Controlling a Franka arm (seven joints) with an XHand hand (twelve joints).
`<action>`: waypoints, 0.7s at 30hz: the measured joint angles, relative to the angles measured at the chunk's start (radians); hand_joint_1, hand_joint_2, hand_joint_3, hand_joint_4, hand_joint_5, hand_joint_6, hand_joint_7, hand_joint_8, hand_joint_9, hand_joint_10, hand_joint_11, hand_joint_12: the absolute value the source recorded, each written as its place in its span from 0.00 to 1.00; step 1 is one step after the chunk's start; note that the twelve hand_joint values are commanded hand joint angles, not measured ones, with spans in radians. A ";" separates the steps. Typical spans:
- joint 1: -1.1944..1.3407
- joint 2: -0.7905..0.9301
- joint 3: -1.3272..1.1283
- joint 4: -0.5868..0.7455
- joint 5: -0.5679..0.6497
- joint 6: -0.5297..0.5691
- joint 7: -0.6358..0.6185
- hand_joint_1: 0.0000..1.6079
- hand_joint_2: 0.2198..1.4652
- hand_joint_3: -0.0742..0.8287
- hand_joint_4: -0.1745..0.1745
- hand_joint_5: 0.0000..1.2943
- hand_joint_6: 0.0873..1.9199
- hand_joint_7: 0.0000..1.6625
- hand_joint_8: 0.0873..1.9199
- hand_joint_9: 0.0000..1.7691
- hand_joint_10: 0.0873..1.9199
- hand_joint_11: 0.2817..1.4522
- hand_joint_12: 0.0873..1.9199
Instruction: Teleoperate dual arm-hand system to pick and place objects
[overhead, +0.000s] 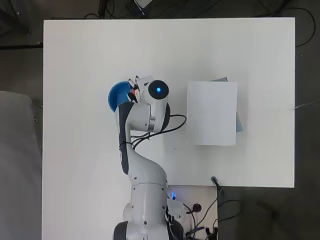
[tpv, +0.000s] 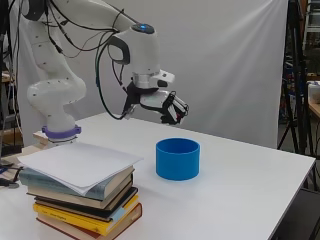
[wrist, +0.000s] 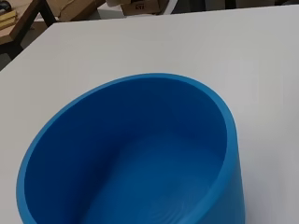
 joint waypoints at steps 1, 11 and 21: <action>0.000 0.051 0.012 0.038 0.004 -0.007 0.014 0.54 0.85 0.09 0.98 0.50 0.76 0.48 1.00 0.68 1.00 0.60 1.00; -0.020 0.293 0.152 0.135 0.001 0.059 -0.044 0.56 0.87 0.08 0.74 0.49 0.79 0.44 1.00 0.66 1.00 0.60 1.00; -0.020 0.218 0.176 0.038 -0.019 0.085 0.023 0.01 0.56 0.07 0.50 0.01 0.00 0.04 0.00 0.12 0.00 0.13 0.00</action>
